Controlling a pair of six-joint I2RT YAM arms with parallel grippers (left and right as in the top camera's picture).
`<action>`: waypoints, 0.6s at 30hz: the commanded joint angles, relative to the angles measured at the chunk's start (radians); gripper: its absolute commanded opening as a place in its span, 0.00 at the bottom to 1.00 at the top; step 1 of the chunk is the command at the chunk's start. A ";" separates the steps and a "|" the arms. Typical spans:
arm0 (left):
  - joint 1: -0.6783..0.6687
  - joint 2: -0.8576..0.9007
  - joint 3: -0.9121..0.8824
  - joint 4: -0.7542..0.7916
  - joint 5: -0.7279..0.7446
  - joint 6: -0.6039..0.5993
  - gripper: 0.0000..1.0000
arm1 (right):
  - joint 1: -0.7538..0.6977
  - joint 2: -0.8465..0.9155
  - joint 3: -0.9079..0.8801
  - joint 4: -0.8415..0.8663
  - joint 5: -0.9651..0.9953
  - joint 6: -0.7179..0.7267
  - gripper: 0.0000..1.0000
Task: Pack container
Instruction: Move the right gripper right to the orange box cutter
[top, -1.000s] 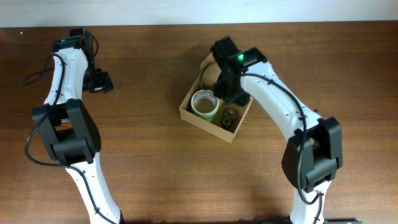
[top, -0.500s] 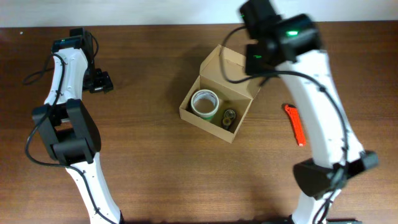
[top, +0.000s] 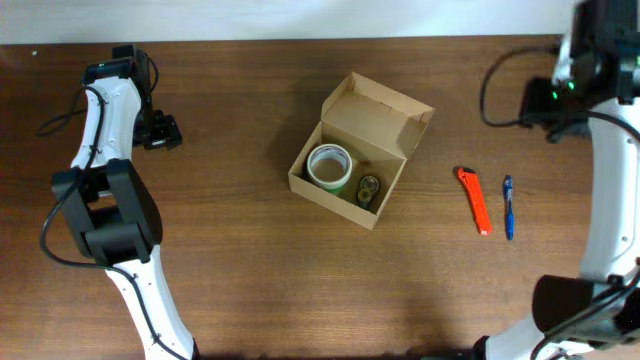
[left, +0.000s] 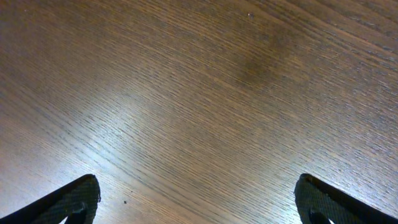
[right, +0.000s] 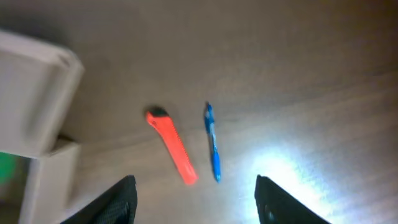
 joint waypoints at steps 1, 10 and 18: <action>0.003 -0.012 -0.003 0.000 0.003 0.009 1.00 | -0.039 0.001 -0.185 0.066 -0.114 -0.183 0.63; 0.003 -0.012 -0.003 0.000 0.003 0.009 1.00 | -0.040 0.028 -0.468 0.250 -0.120 -0.395 0.68; 0.003 -0.012 -0.003 0.000 0.003 0.009 1.00 | -0.003 0.126 -0.489 0.269 -0.119 -0.391 0.68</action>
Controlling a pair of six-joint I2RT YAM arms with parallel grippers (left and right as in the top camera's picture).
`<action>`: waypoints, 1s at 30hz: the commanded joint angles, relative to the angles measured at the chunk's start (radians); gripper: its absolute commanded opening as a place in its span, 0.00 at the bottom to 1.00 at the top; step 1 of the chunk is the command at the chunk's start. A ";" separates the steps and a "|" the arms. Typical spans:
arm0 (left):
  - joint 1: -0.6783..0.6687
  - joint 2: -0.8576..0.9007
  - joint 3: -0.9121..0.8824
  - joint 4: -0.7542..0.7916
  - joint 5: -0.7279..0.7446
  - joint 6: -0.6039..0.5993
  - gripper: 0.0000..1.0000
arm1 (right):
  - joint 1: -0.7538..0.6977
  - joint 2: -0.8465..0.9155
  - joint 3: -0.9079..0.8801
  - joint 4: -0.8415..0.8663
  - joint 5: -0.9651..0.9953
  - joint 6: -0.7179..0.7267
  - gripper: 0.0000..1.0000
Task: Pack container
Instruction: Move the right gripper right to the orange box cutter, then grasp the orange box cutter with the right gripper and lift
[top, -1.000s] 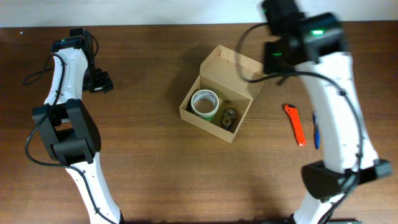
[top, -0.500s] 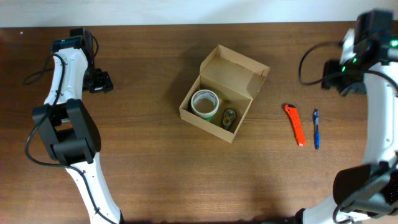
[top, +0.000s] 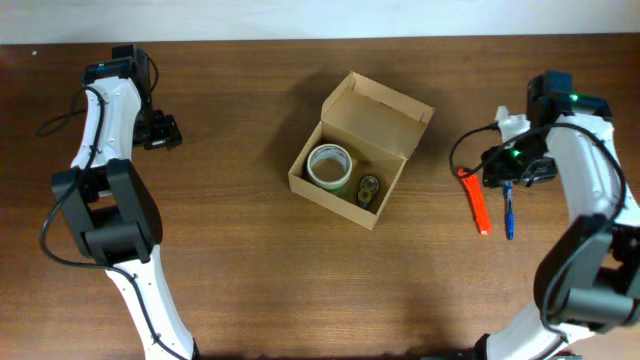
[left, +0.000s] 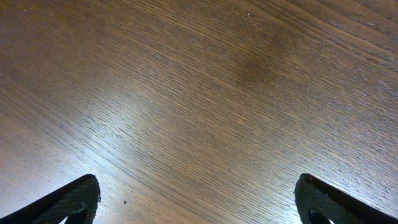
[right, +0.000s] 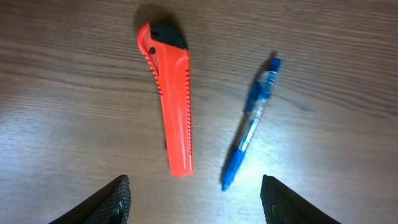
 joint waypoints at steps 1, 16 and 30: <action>0.003 -0.012 -0.003 0.000 0.004 0.009 1.00 | 0.034 0.042 -0.010 0.018 -0.016 -0.020 0.68; 0.003 -0.012 -0.003 0.000 0.004 0.009 1.00 | 0.058 0.182 -0.015 0.079 0.058 0.035 0.67; 0.003 -0.012 -0.003 0.000 0.003 0.009 1.00 | 0.060 0.202 -0.200 0.219 0.055 0.093 0.44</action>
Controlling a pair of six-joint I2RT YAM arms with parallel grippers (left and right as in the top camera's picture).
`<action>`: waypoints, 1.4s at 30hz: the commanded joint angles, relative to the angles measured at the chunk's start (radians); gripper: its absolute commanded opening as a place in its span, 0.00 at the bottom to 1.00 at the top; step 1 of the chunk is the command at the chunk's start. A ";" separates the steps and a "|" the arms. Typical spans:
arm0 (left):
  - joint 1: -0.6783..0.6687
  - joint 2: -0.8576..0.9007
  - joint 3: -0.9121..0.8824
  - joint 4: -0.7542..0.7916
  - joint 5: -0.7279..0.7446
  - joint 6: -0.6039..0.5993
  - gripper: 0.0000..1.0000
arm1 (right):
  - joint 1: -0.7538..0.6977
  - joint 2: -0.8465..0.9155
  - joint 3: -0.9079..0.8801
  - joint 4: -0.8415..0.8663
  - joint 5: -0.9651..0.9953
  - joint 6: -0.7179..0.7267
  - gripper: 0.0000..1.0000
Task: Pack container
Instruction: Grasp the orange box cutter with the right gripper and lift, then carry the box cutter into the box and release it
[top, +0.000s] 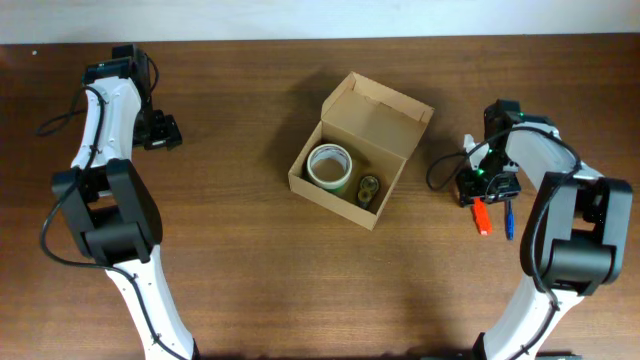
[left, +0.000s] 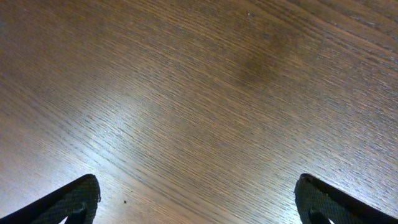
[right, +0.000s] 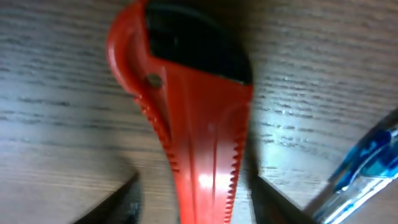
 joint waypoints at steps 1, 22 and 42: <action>0.002 -0.012 -0.003 0.000 0.003 0.009 1.00 | -0.001 0.027 -0.054 0.027 0.018 0.033 0.33; 0.002 -0.012 -0.003 0.000 0.003 0.009 1.00 | 0.000 -0.117 0.454 -0.175 -0.166 0.275 0.04; 0.002 -0.012 -0.003 0.000 0.004 0.009 1.00 | 0.502 -0.110 1.009 -0.629 -0.078 0.476 0.04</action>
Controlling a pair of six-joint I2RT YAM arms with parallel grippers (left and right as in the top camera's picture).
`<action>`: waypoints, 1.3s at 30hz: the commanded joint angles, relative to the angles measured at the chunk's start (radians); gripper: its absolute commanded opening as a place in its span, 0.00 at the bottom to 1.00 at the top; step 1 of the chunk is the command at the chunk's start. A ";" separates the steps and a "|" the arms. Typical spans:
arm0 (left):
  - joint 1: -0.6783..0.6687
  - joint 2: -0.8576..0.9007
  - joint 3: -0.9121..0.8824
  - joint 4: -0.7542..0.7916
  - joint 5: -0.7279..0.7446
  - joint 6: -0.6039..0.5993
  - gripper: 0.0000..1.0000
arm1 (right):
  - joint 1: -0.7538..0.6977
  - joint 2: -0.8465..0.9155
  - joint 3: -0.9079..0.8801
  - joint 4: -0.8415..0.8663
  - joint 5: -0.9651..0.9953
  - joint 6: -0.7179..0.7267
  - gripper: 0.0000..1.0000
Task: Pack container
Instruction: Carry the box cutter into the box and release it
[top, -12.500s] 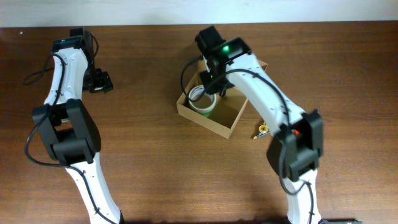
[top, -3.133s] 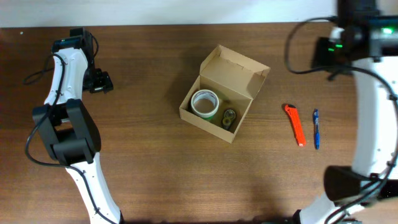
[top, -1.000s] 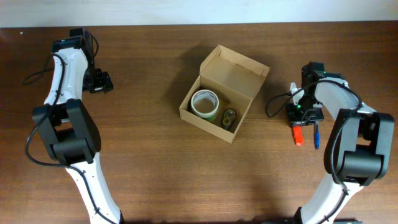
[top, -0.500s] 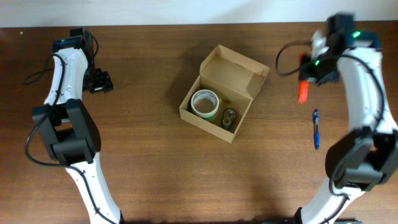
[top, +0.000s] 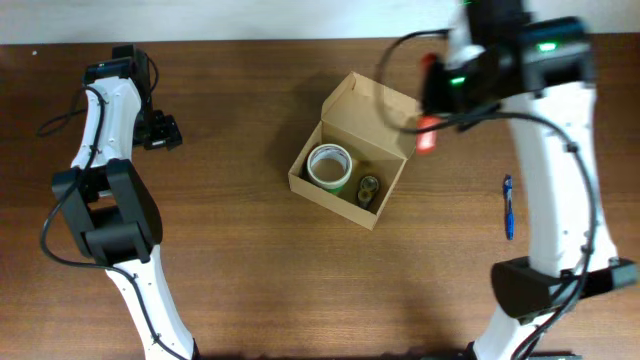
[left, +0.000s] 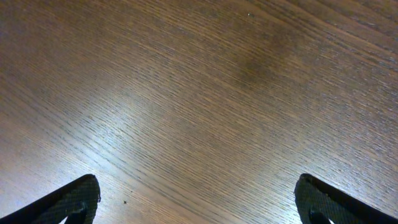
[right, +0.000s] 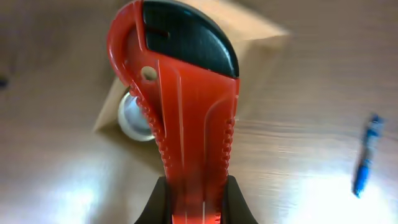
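An open cardboard box stands mid-table, with a tape roll and a small dark round item inside. My right gripper is shut on the red box cutter, held high above the box's right side; overhead the red box cutter shows beside the box lid. The box and the tape roll lie below it in the right wrist view. A blue pen lies on the table at right. My left gripper is open over bare wood at far left.
The wooden table stretches all around the box. The left arm stands along the left side. The right arm crosses the right side above the pen. The table's back edge meets a white wall.
My right gripper has shut on the red cutter, which was on the table beside the pen, and now holds it high near the box. The left arm has not moved.
The right gripper was open high above the cutter and pen lying right of the box. It was then lower over both, then down with its fingers around the cutter. Now the cutter is held up by the box; the pen stays put.
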 joint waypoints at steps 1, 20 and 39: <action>0.003 -0.012 -0.003 0.000 0.003 0.009 1.00 | 0.113 0.018 0.004 0.005 0.112 -0.114 0.04; 0.003 -0.012 -0.003 0.000 0.003 0.008 1.00 | 0.207 0.216 -0.106 0.087 0.056 -0.842 0.04; 0.002 -0.012 -0.003 0.000 0.004 0.009 1.00 | 0.262 0.314 -0.435 0.220 -0.072 -0.822 0.04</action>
